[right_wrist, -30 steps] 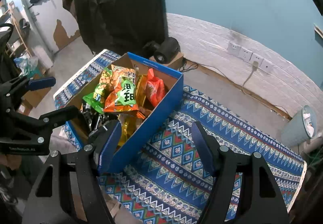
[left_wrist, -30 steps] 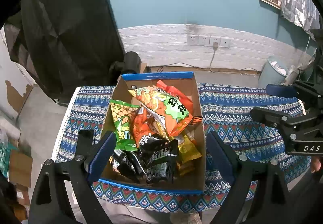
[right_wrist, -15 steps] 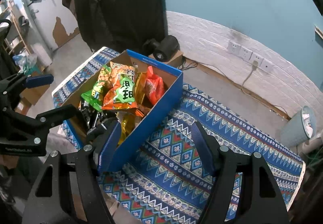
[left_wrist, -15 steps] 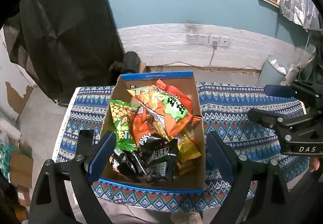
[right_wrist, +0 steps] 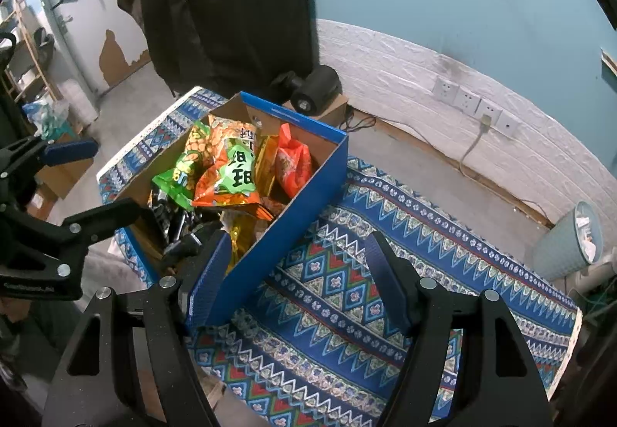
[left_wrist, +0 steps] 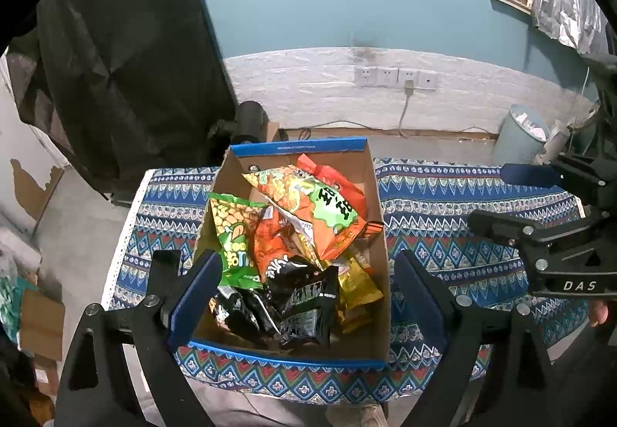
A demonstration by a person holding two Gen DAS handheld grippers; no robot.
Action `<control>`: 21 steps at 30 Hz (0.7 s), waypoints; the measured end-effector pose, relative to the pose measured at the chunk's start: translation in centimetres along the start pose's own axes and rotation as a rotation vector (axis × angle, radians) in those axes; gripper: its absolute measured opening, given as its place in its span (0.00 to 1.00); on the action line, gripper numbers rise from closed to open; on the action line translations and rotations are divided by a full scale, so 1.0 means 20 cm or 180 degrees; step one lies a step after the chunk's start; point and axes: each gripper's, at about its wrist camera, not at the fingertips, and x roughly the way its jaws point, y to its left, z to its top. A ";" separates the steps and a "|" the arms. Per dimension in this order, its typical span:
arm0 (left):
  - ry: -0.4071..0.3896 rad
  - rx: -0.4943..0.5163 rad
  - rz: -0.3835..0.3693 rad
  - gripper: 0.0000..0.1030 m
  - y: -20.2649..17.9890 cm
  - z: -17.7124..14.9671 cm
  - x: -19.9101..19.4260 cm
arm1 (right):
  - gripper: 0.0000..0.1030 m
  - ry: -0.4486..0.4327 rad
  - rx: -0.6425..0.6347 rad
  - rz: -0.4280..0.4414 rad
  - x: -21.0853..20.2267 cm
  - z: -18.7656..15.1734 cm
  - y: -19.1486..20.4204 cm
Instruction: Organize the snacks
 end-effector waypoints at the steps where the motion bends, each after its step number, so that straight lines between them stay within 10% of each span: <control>1: -0.0004 -0.0002 0.0002 0.89 0.00 0.00 0.00 | 0.69 0.0004 -0.0006 -0.0003 0.00 0.00 0.00; 21: 0.0033 -0.0065 0.0062 0.89 0.01 0.00 0.00 | 0.69 -0.0009 -0.0011 -0.0022 -0.02 -0.01 -0.01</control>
